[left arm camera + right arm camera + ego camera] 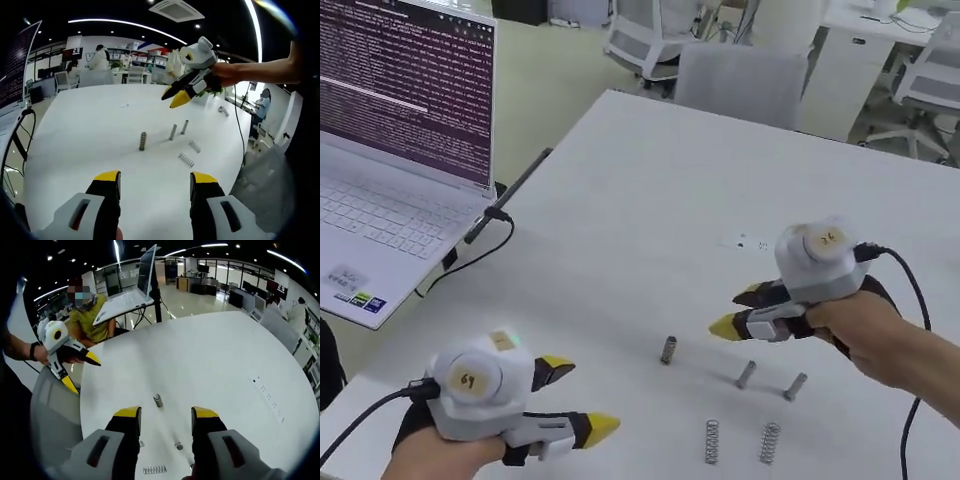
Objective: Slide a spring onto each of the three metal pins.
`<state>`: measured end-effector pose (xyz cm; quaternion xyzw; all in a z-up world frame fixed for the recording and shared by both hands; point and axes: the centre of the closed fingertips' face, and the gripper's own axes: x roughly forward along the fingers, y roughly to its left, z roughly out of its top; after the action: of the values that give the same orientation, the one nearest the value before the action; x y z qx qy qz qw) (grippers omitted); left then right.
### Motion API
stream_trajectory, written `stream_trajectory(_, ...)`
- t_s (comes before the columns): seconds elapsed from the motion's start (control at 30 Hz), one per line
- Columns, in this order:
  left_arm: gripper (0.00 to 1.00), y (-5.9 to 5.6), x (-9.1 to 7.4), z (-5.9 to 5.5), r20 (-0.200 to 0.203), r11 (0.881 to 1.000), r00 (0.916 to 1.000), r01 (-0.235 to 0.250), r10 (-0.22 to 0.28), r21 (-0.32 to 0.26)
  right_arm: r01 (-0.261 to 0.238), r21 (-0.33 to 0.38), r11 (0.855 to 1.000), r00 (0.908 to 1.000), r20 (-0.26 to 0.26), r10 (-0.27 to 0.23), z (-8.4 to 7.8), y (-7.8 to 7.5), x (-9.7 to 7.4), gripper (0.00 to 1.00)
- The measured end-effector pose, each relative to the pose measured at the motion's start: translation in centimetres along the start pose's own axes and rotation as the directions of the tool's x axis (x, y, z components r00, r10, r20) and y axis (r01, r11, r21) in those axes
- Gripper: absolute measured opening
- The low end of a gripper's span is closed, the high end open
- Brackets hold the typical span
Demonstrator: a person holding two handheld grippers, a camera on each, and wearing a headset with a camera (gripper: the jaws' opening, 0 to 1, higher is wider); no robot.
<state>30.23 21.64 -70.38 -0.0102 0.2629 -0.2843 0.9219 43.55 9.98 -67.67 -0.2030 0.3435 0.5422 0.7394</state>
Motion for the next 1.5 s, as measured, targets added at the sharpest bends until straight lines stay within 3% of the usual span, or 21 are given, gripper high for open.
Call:
stream_trajectory(0.23, 0.51, 0.2, -0.2, 0.4, 0.006, 1.000, 1.0000, 0.003, -0.003, 0.002, 0.008, 0.069, 0.998, 0.9980, 0.061, -0.012, -1.0, 0.5, -1.6, 0.42)
stream_trajectory(0.57, 0.52, 0.2, -0.1, 1.0, 0.003, 1.000, 0.9999, 0.011, -0.011, 0.016, 0.045, 0.149, 0.988, 0.9932, 0.099, -0.060, -3.1, 0.4, -3.9, 0.44)
stream_trajectory(1.0, 0.52, 0.1, -0.1, 1.3, 0.004, 1.000, 0.9998, 0.017, -0.017, 0.021, 0.076, 0.246, 0.966, 0.9787, 0.167, -0.120, -5.5, 1.3, -6.8, 0.47)
stream_trajectory(1.5, 0.52, -0.6, 0.1, 1.5, -0.005, 0.999, 0.9994, 0.035, -0.035, 0.035, 0.105, 0.340, 0.934, 0.9647, 0.193, -0.179, -9.4, 3.3, -8.9, 0.50)
